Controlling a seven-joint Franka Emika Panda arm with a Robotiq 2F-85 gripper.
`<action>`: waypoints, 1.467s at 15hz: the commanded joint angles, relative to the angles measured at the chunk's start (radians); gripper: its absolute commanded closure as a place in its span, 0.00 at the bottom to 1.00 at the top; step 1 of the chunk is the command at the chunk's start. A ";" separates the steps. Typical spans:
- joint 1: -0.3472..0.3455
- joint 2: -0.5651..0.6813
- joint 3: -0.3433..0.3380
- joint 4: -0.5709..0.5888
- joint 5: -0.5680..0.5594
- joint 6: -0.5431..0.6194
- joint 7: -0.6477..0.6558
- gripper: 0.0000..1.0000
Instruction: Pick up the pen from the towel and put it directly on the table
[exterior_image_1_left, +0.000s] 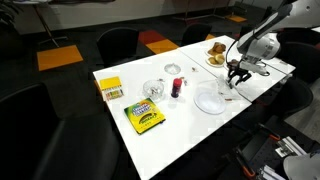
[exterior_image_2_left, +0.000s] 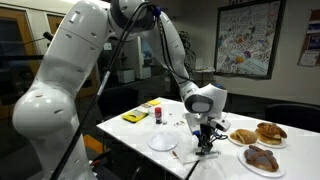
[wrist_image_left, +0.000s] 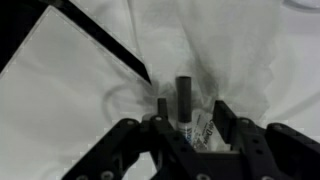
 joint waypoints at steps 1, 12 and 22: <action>-0.027 0.033 0.022 0.028 -0.007 0.013 0.020 0.35; -0.025 0.070 0.018 0.053 -0.016 0.007 0.042 0.91; -0.021 0.074 0.015 0.057 -0.023 0.006 0.052 0.53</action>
